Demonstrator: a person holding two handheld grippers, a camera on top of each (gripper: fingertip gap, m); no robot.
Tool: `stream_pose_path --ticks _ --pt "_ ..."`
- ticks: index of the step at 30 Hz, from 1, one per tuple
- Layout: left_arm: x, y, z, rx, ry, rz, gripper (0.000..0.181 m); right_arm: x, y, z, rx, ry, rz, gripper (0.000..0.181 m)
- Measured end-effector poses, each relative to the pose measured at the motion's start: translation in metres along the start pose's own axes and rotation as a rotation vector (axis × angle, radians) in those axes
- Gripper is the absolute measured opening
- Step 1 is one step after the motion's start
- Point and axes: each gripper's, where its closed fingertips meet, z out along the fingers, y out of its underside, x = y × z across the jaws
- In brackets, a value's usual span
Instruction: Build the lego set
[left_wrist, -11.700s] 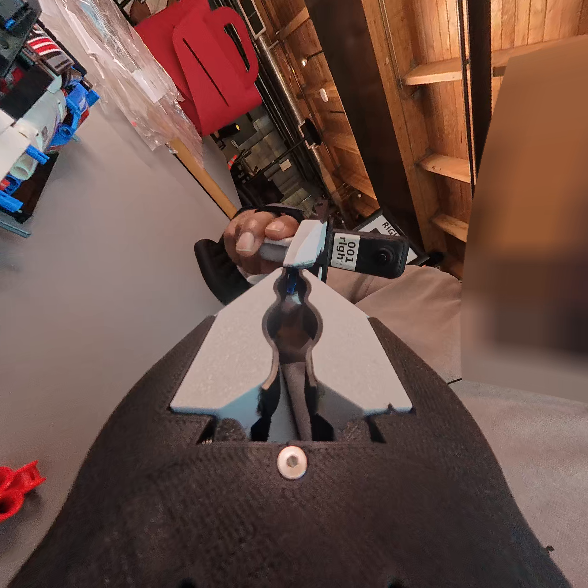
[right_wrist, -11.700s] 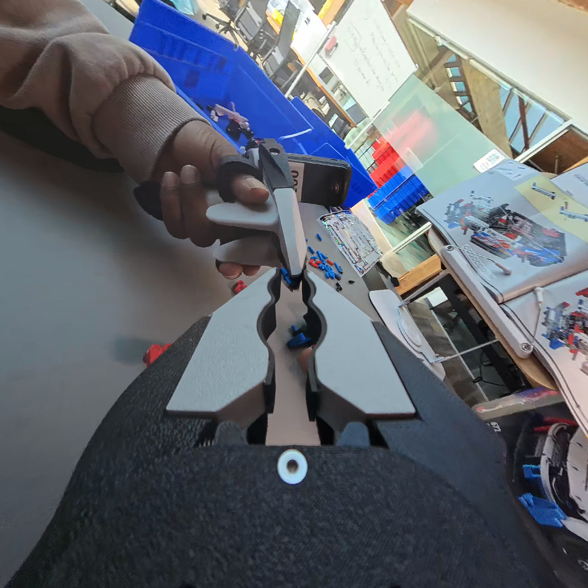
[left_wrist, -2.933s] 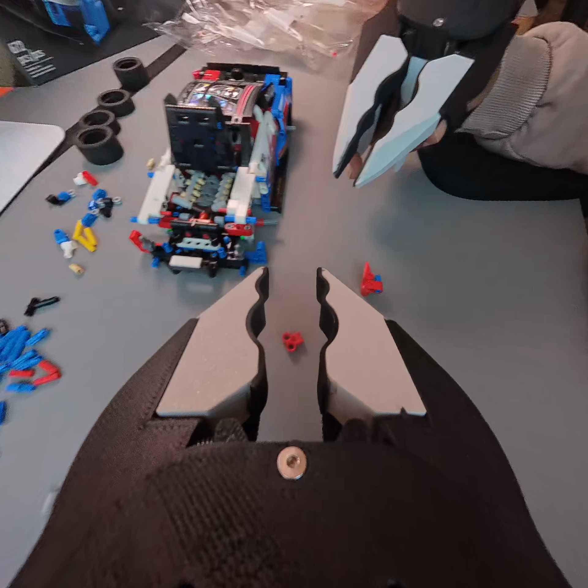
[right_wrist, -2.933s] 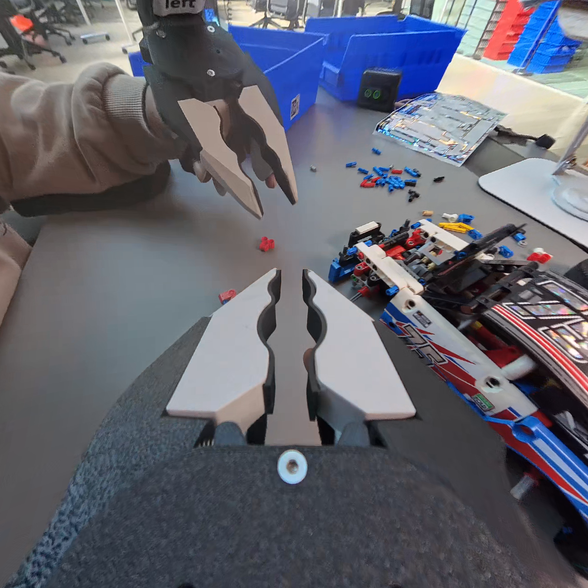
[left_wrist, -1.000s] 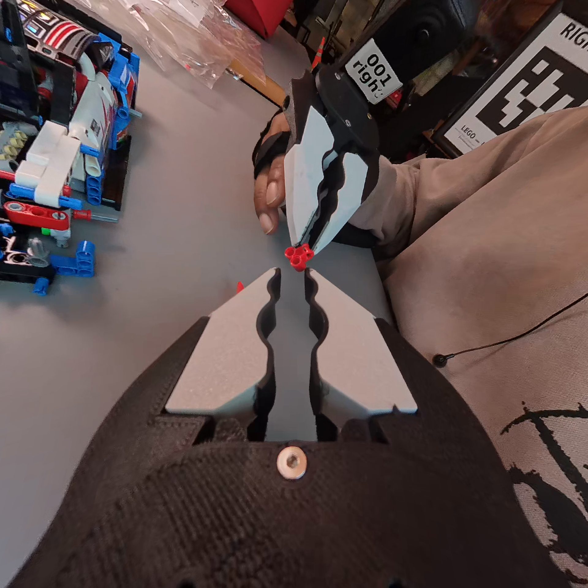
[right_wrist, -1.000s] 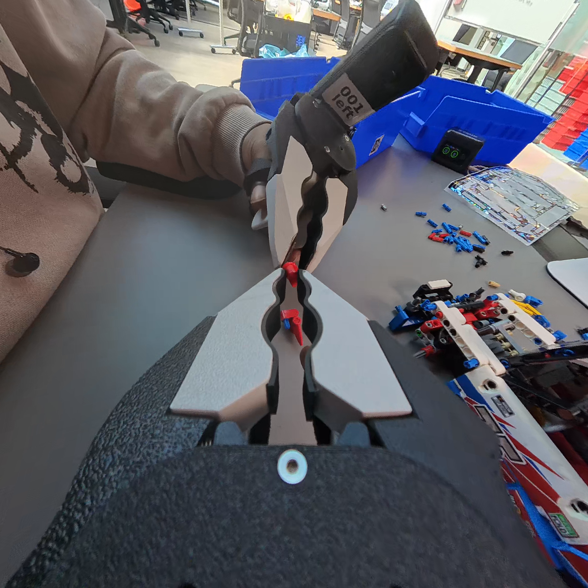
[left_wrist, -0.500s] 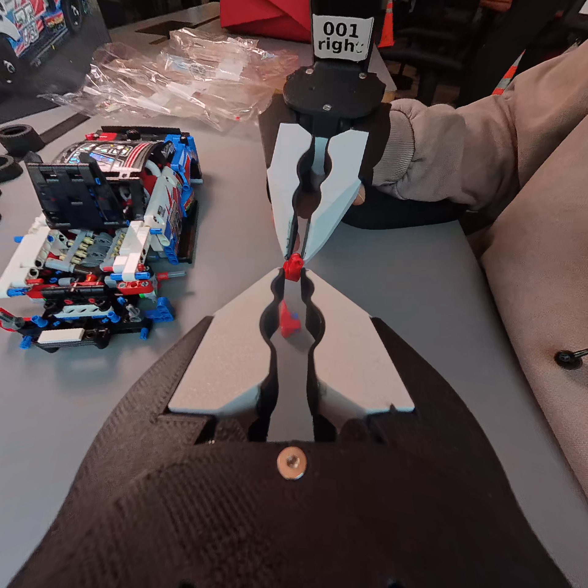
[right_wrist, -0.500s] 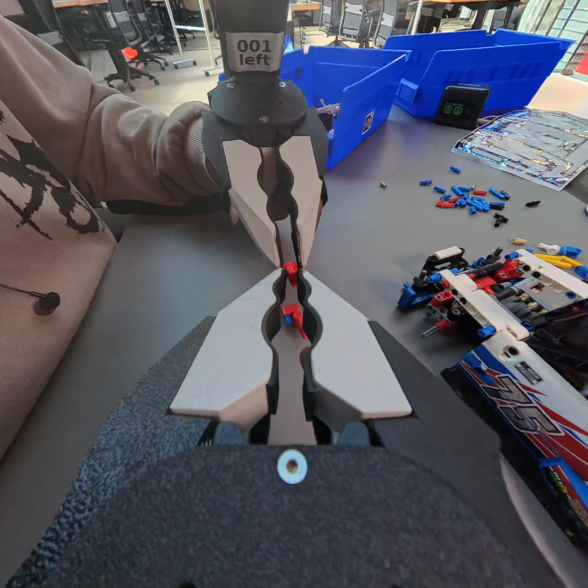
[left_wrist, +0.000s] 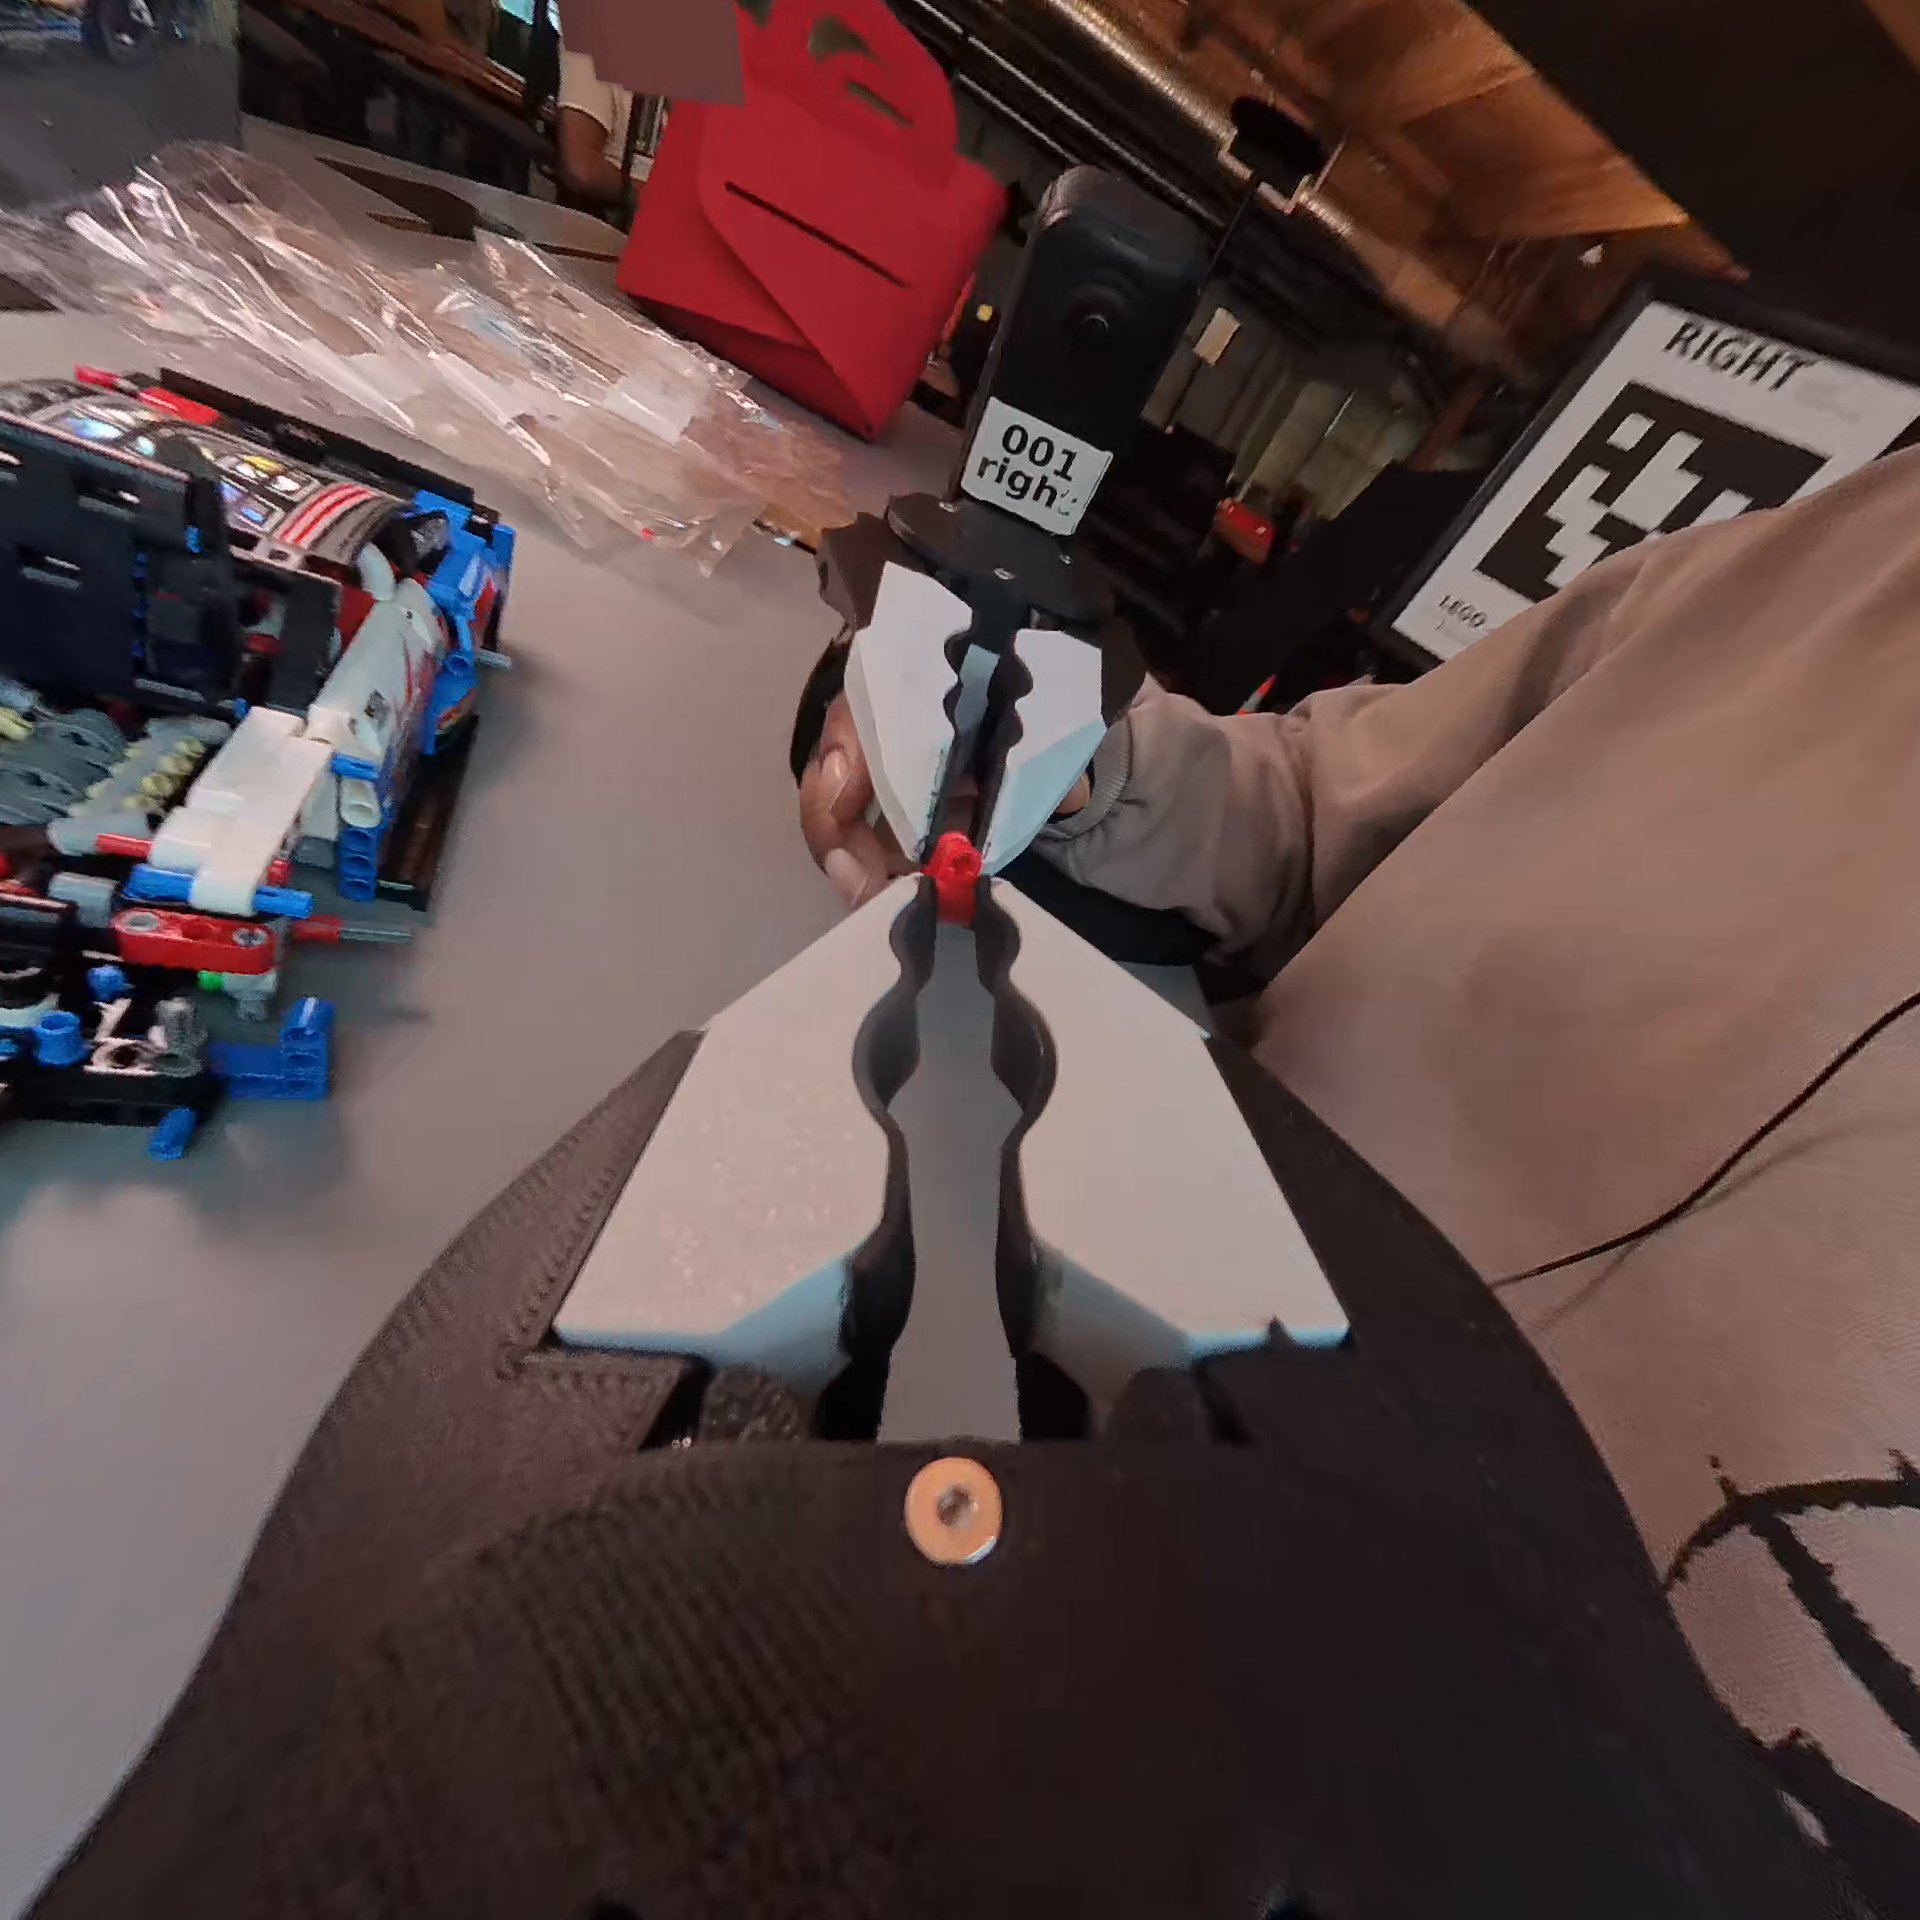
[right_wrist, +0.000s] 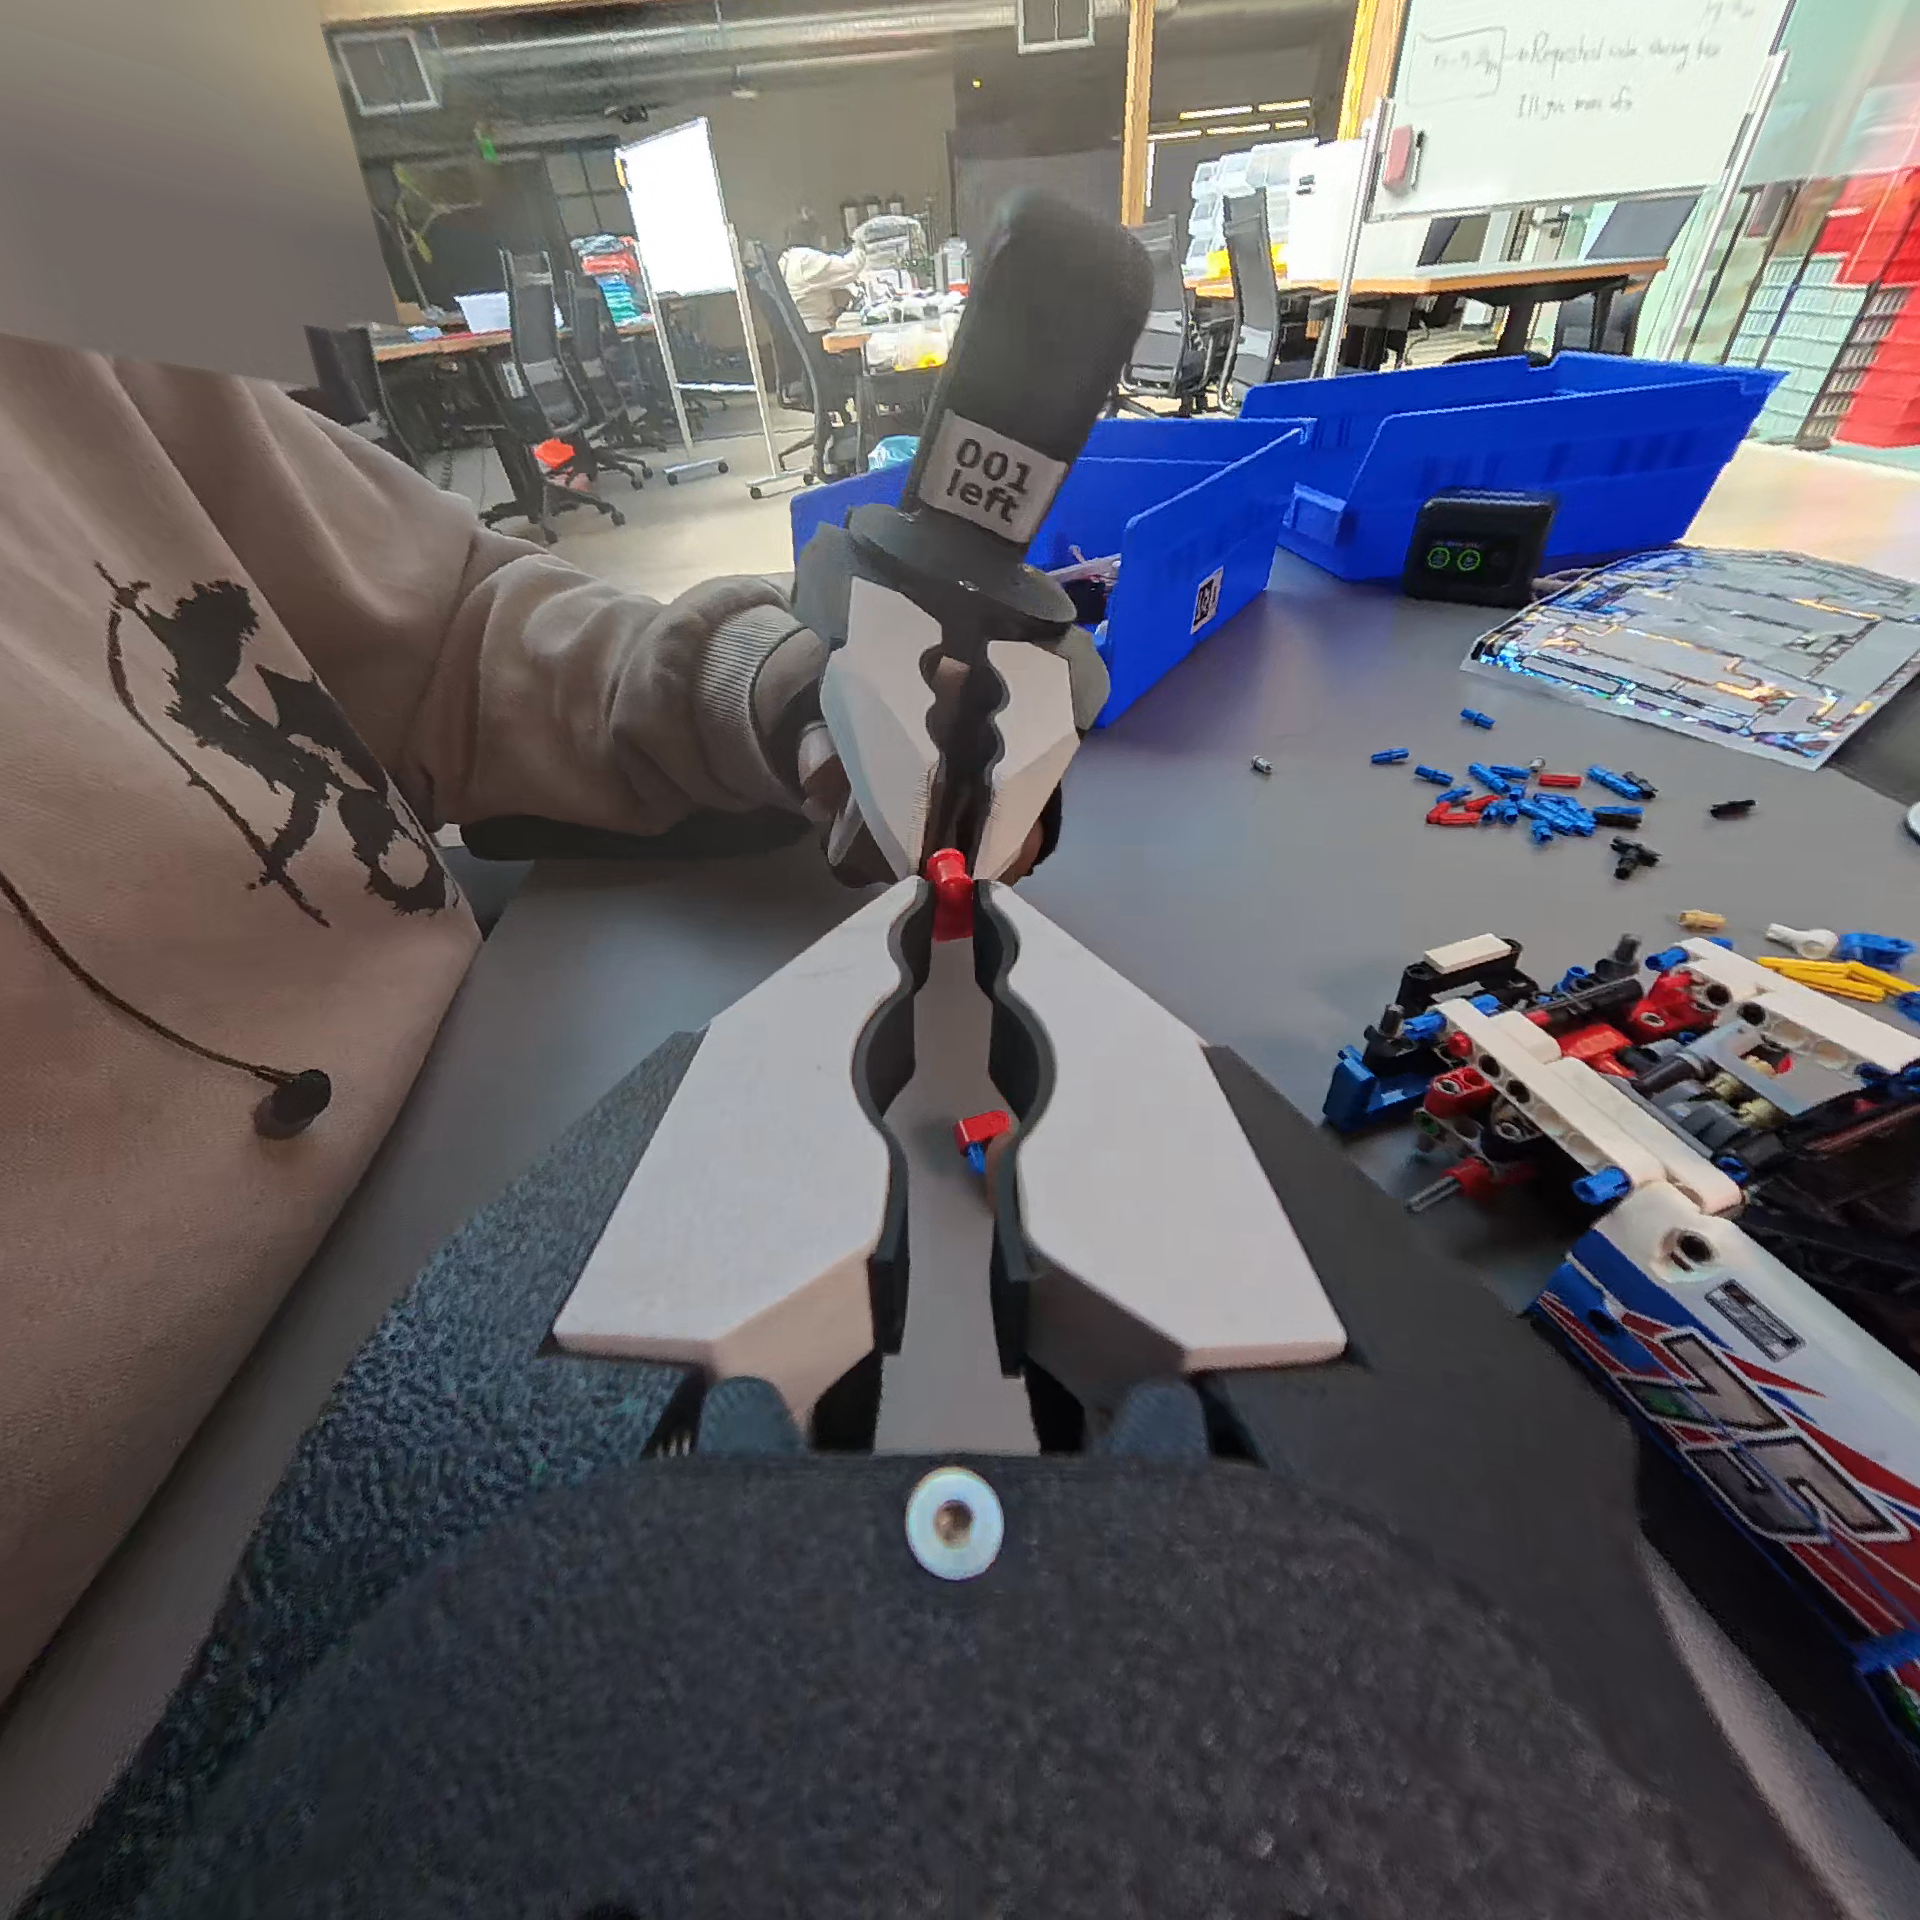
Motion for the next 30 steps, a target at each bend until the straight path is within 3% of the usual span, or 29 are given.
stream_pose_path --ticks 5,12,15,21,26,30 --pt "0.007 0.000 0.002 0.031 0.116 -0.171 0.004 -0.007 -0.002 0.000 0.008 -0.030 -0.019 0.006" --pt "0.007 0.005 0.004 0.001 0.120 -0.184 0.005 -0.008 0.002 -0.001 -0.024 -0.069 0.044 0.005" --pt "-0.003 0.017 0.002 -0.088 0.026 -0.087 0.010 -0.002 0.018 -0.001 -0.122 -0.038 0.025 0.005" --pt "-0.036 0.070 -0.001 -0.459 -0.245 0.254 0.035 0.004 0.058 -0.009 -0.363 -0.006 -0.061 0.005" --pt "-0.048 0.088 0.003 -0.576 -0.327 0.391 0.032 0.000 0.076 -0.007 -0.453 -0.017 -0.089 0.005" --pt "-0.052 0.085 0.006 -0.574 -0.360 0.439 0.014 0.002 0.080 -0.005 -0.461 -0.003 -0.098 0.005"
